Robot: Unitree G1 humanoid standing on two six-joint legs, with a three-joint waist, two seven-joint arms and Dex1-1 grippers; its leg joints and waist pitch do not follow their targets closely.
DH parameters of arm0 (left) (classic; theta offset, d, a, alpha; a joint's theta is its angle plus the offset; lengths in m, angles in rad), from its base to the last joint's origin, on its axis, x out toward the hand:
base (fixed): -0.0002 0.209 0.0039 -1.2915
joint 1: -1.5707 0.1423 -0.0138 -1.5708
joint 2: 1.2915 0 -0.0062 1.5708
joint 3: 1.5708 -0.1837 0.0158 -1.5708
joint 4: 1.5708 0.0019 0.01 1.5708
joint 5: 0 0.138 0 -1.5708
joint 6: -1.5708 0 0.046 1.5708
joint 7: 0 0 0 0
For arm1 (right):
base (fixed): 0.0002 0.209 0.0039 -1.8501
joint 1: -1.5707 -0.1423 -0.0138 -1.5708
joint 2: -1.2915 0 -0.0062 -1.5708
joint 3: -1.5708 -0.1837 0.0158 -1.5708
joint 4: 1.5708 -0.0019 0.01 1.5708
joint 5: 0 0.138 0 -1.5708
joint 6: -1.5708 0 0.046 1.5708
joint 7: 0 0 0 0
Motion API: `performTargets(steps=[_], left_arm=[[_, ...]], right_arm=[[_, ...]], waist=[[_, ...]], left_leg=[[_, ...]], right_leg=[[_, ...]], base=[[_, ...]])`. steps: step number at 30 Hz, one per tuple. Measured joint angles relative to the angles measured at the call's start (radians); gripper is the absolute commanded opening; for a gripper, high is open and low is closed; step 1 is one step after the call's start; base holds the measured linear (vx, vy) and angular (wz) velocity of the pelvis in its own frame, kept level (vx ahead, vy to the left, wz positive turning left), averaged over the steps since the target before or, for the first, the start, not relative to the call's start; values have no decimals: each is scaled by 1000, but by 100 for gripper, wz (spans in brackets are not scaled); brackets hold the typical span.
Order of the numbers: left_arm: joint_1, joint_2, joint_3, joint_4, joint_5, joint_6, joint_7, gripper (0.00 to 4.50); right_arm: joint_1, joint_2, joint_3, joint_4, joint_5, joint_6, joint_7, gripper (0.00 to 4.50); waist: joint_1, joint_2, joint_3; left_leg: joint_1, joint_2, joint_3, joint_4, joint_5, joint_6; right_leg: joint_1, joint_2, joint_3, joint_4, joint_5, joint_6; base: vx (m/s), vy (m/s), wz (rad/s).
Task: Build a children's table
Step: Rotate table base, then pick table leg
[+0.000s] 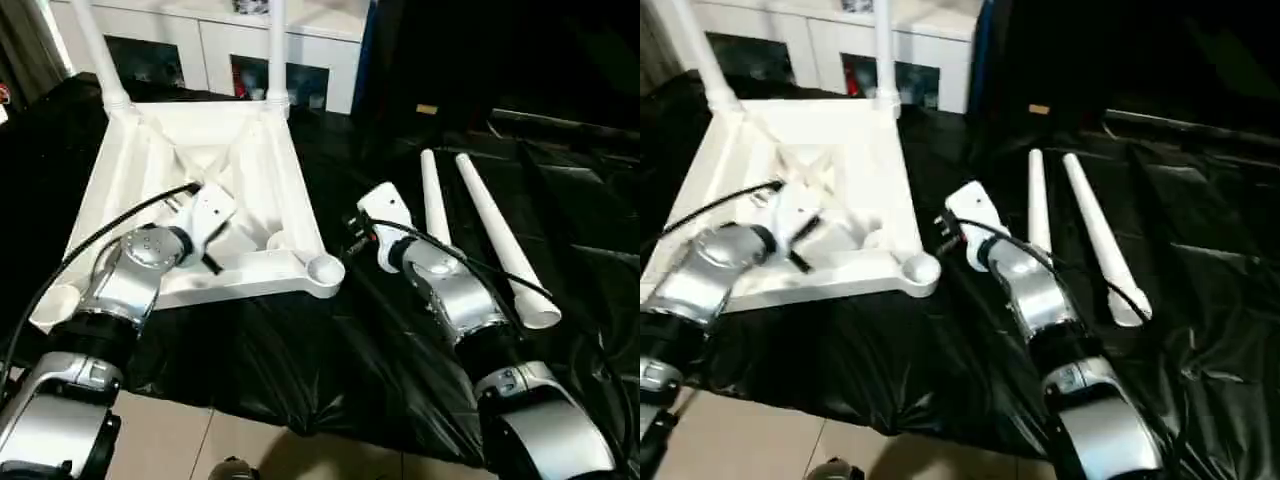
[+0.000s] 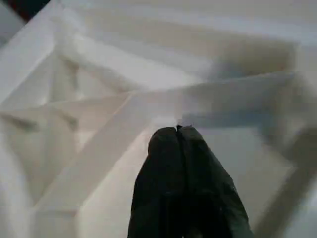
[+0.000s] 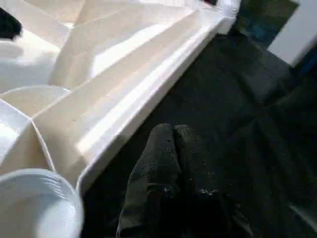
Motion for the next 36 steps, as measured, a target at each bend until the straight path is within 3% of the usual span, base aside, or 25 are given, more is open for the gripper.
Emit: performTargets(steps=[4, 7, 8, 12, 18, 28, 30, 34, 36], left_arm=[[112, 19, 16, -214, -111, 34, -129, 0], [147, 19, 20, -291, -143, 48, -164, 0], [156, 19, 22, -311, -151, 51, -164, 0], [215, -11, 74, -421, -209, 115, -151, 0], [256, -42, 101, -558, -280, 195, -131, 68], [285, -81, 97, -649, -304, 247, -95, 134], [293, -81, 97, -659, -305, 257, -93, 172], [316, -81, 90, -672, -307, 275, -100, 189], [318, -77, 87, -682, -311, 282, -109, 223]], right_arm=[[31, -29, -16, -65, 37, 21, 33, 5], [41, -35, -36, -92, 64, 55, 41, 5], [43, -36, -42, -102, 72, 70, 45, 30], [42, -31, -86, -119, 83, 143, 7, 56], [-6, -26, -141, -98, 99, 219, -105, 127], [-37, -49, -191, -50, 102, 306, -193, 212], [-38, -55, -203, -41, 103, 320, -210, 232], [-38, -62, -219, -39, 107, 337, -222, 260], [-38, -62, -219, -38, 109, 342, -224, 295]], waist=[[1, -1, 0], [-2, -1, 0], [-2, -1, 0], [-4, 0, 0], [-4, 1, 1], [-6, 1, 0], [-6, 1, 0], [-8, 1, 0], [-7, 2, 0]], left_leg=[[0, 0, 1, 0, -1, 1], [1, 0, 2, -1, -1, 1], [1, 0, 2, -1, -1, 1], [2, 0, 2, -1, -1, 1], [3, 0, 2, -1, 0, 1], [2, 0, 2, -1, 0, 1], [2, 0, 2, -1, 0, 1], [3, 0, 2, -1, 0, 1], [3, 0, 2, -1, 0, 1]], right_leg=[[0, 0, 0, 0, -4, 0], [0, 0, 0, 1, -5, 0], [0, 0, 0, 1, -5, 0], [1, 0, 1, 2, -5, 0], [1, 0, 0, 3, -4, 0], [1, 0, 1, 2, -5, 1], [1, 0, 1, 2, -5, 1], [1, 0, 1, 2, -5, 1], [1, 0, 1, 2, -5, 1]], base=[[0, 0, 0], [0, 0, 0], [0, 0, 0], [0, 0, 0], [0, 0, 0], [0, 0, 0], [0, 0, 0], [0, 0, 0], [0, 0, 0]])
